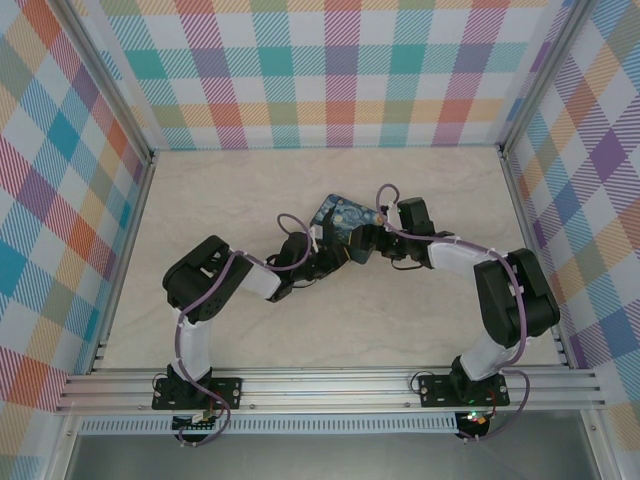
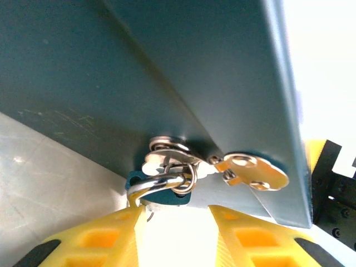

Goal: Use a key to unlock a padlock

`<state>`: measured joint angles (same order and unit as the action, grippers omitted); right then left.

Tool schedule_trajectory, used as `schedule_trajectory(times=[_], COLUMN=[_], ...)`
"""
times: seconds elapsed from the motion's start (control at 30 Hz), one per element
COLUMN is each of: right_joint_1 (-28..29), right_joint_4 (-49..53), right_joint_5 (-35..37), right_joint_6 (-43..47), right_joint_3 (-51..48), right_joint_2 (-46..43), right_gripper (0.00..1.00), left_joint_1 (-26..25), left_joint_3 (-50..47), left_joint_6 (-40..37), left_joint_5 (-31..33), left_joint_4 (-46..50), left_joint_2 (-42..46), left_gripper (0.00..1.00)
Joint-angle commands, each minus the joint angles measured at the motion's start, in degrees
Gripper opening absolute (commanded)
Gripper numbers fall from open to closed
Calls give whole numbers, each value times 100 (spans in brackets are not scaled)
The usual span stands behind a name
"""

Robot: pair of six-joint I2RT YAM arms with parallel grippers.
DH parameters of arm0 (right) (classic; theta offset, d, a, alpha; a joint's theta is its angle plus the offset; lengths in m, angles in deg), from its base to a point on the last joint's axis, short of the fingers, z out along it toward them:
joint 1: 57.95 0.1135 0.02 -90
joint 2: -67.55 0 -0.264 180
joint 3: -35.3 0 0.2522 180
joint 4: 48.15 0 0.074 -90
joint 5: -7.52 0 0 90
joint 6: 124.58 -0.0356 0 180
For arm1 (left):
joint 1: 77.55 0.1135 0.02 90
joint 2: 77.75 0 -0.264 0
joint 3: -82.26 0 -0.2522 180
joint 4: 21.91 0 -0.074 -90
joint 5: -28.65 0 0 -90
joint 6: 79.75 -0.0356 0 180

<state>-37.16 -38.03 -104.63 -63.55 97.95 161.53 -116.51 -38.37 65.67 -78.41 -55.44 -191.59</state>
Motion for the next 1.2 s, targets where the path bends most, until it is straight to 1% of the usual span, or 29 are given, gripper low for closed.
schedule_trajectory(times=[0.0, 0.13, 0.23, 0.37, 0.4, 0.47, 0.57, 0.7, 0.8, 0.87, 0.9, 0.93, 1.0, 1.07, 1.17], right_joint_1=[-47, -210, -372, -515, -532, -559, -570, -567, -560, -550, -550, -552, -576, -633, -665], right_joint_4=[-127, -15, 27, 212, 248, 243, 237, 99, -283, -353, -298, -168, 74, 151, 255], right_joint_5=[17, -36, -188, -266, -280, -370, -597, -929, -1351, -1501, -1446, -1246, -696, -289, -82], right_joint_6=[229, 399, 537, 668, 681, 695, 807, 901, 759, 745, 796, 906, 1158, 1303, 1441], right_joint_3=[141, 302, 506, 906, 1021, 1218, 1587, 2035, 2243, 2398, 2441, 2453, 2376, 2134, 1717], right_joint_2=[0, 28, 156, 452, 547, 746, 1093, 1506, 1799, 1934, 1928, 1864, 1595, 1209, 616], right_gripper=[92, 93, 94, 96, 96, 95, 95, 94, 93, 93, 94, 95, 99, 100, 100], left_joint_1=[-58, -59, -50, 40, 90, 278, 650, 1098, 1236, 1259, 1266, 1289, 1378, 1528, 1678], left_joint_3=[-51, -377, -687, -986, -1059, -1065, -962, -931, -889, -812, -764, -699, -509, -199, 287], left_joint_6=[-244, -388, -437, -534, -541, -634, -865, -941, -1001, -1061, -1083, -1111, -1107, -1135, -1336], left_joint_5=[143, 313, 401, 645, 770, 830, 717, 492, 468, 484, 471, 438, 323, 142, 15], left_joint_4=[-240, 129, 316, 1074, 1279, 1714, 2206, 2333, 2425, 2514, 2537, 2577, 2654, 2837, 3124], left_joint_2=[6, 518, 1037, 1888, 2107, 2460, 2786, 3005, 3098, 3121, 3110, 3087, 3015, 2889, 2672], left_gripper=[36, 49, 56, 64, 68, 72, 73, 74, 74, 74, 74, 75, 75, 75, 75])
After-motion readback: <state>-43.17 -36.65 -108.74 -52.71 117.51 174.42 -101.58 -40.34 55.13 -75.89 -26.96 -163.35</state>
